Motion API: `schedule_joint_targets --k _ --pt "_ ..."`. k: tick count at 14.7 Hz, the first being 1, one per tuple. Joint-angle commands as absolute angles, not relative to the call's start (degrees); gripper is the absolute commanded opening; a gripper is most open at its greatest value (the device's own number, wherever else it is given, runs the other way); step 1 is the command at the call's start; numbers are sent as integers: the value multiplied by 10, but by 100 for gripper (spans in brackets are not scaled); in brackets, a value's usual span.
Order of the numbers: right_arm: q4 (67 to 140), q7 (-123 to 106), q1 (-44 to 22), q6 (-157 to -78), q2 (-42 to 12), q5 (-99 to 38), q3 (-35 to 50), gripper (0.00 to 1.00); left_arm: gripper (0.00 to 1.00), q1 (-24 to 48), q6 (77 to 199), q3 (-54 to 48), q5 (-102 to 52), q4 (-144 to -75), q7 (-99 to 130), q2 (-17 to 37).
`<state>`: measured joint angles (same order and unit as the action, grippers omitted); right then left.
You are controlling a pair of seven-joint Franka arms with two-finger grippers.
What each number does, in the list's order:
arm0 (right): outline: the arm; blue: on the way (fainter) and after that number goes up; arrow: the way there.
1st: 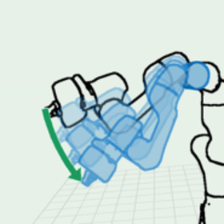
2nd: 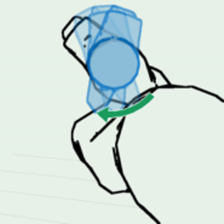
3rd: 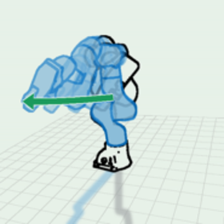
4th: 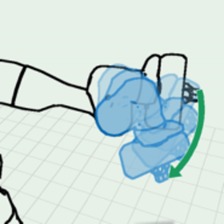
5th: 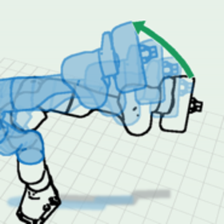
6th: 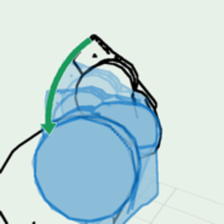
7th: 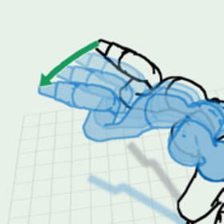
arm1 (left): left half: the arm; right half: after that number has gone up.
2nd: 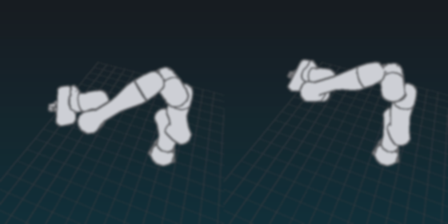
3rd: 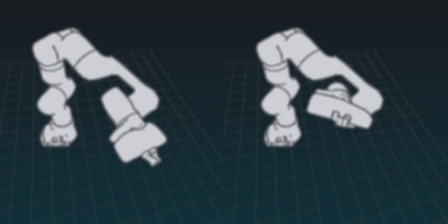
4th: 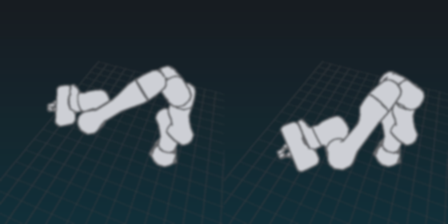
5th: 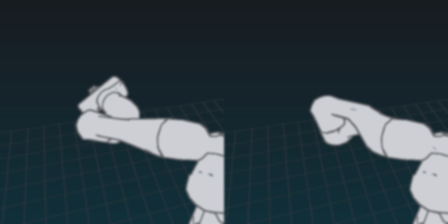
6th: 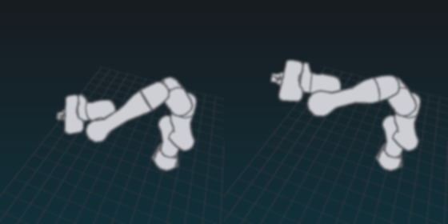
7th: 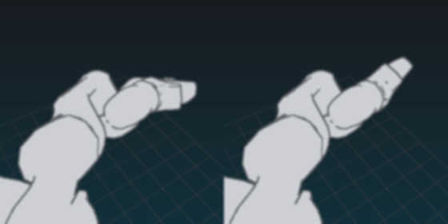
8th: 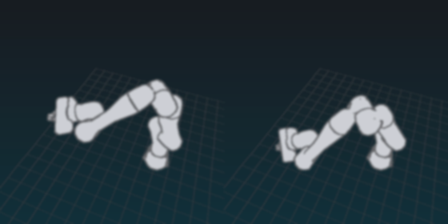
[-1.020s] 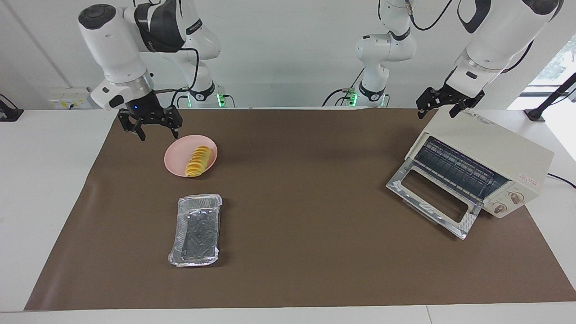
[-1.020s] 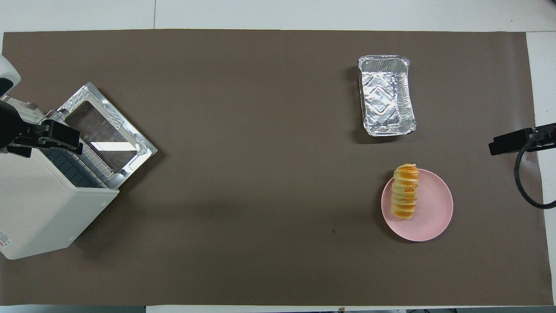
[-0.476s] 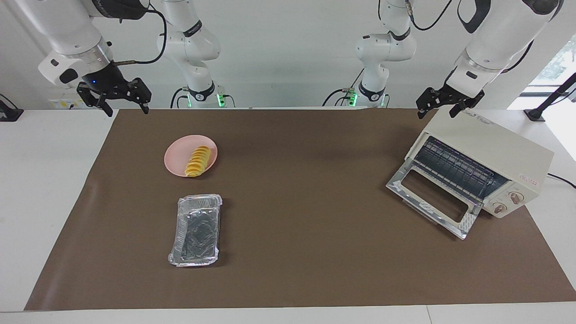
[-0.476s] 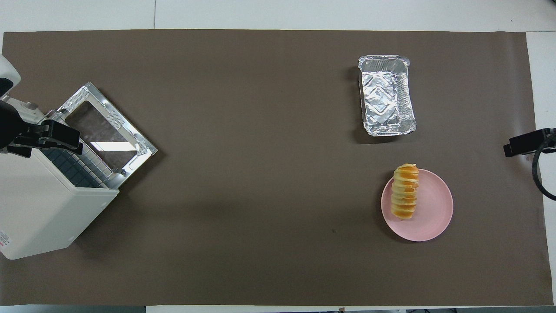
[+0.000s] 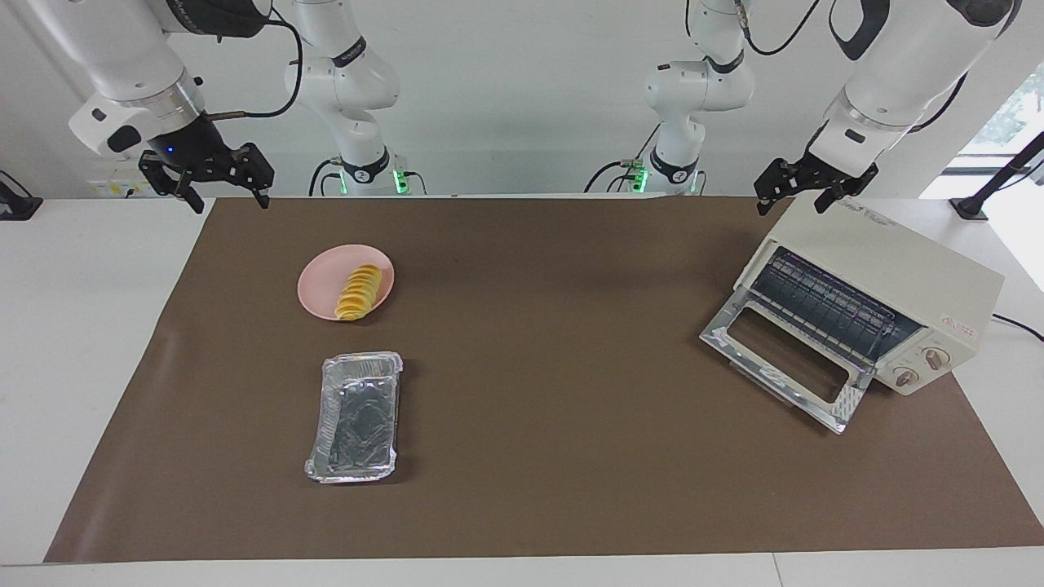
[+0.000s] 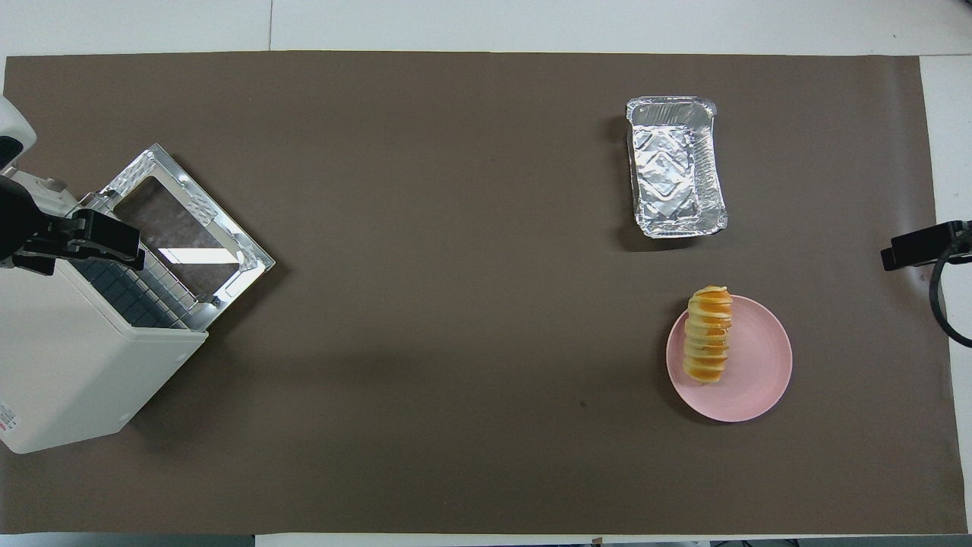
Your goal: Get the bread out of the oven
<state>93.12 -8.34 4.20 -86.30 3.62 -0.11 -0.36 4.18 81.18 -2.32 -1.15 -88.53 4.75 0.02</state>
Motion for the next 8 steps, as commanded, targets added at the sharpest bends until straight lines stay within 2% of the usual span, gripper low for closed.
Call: schedule_joint_targets --k 1,8 --pt "937 -98 53 -872 39 5 4 100 100 44 820 -21 -1 -904 46 -17" --pt "935 -98 57 -869 39 5 5 100 100 44 820 -21 -1 -904 46 -17"
